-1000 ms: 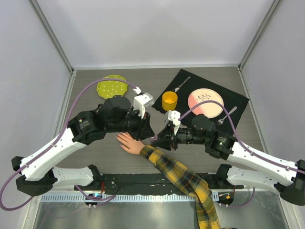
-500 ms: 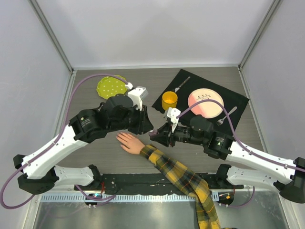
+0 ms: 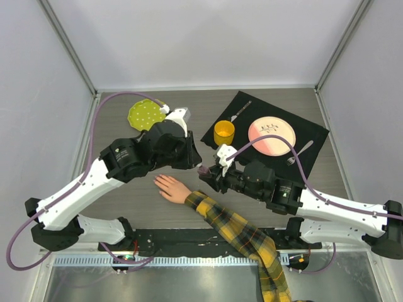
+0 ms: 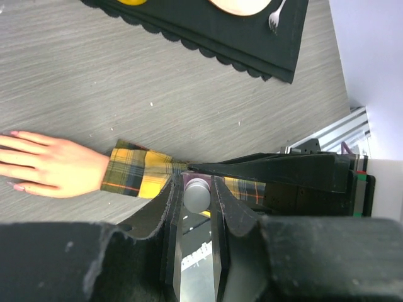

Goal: Paint the nails

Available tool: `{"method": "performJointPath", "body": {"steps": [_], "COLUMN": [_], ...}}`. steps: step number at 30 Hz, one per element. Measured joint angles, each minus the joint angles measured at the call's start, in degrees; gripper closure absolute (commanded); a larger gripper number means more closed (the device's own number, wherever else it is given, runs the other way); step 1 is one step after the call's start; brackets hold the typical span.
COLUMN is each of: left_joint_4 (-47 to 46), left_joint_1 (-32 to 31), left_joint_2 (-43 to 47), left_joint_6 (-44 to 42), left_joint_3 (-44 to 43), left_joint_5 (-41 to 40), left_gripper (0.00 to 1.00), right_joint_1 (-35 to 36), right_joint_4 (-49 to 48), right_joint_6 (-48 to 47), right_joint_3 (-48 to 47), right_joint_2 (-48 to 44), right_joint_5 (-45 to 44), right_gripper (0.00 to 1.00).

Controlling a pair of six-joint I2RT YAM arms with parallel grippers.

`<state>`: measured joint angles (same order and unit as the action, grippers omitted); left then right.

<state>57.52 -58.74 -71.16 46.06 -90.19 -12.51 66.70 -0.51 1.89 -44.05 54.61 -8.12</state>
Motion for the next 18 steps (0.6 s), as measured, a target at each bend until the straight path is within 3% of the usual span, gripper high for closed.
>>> {"method": "performJointPath", "body": {"steps": [18], "left_joint_4": [-0.2], "left_joint_1": [0.3], "left_joint_2": [3.7], "left_joint_6": [-0.7], "left_joint_3": [0.2], "left_joint_5": [-4.0], "left_gripper": [1.00], "right_joint_1": [0.1], "right_joint_4": [-2.1], "right_joint_6": [-0.1], "right_joint_3": [0.9], "right_joint_2": [-1.5], "right_joint_5": [-0.2], "right_gripper": [0.99]}}
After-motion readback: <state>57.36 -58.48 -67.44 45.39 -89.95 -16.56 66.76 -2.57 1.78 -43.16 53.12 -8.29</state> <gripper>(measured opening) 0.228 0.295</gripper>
